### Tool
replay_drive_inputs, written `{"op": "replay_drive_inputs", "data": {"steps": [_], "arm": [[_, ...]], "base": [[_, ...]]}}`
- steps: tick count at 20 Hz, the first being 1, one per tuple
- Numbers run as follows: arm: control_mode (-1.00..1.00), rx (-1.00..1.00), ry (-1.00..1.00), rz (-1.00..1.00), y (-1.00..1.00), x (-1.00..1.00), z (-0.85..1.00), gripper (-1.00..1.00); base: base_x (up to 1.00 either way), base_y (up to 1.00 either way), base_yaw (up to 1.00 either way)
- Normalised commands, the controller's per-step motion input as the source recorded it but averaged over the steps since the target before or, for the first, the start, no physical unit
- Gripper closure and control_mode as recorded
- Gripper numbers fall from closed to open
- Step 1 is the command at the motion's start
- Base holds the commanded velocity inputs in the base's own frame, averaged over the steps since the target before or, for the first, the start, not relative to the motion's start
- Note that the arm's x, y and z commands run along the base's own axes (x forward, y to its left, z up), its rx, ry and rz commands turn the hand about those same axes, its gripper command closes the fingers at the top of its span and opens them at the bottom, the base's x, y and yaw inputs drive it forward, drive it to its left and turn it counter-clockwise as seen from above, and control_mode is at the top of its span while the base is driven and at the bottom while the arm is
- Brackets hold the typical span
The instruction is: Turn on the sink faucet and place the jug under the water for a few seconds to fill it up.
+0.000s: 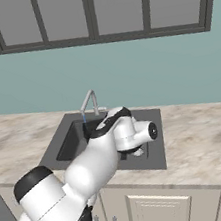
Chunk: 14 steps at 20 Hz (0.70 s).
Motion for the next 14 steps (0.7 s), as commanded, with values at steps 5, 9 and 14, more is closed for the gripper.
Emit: {"op": "replay_drive_inputs", "data": {"steps": [5, 9, 14], "arm": [[-1.0, 0.0, 0.05, 0.0, 0.0, 0.44, -0.07, 1.0], [-1.0, 0.0, 0.01, 0.0, 0.0, 0.31, -0.03, 1.0], [-1.0, 0.0, -0.05, 0.0, 0.0, 0.15, 0.02, 1.0]], "base": [[0.0, 0.0, 0.0], [0.0, 0.0, 0.0], [0.0, 0.0, 0.0]]}}
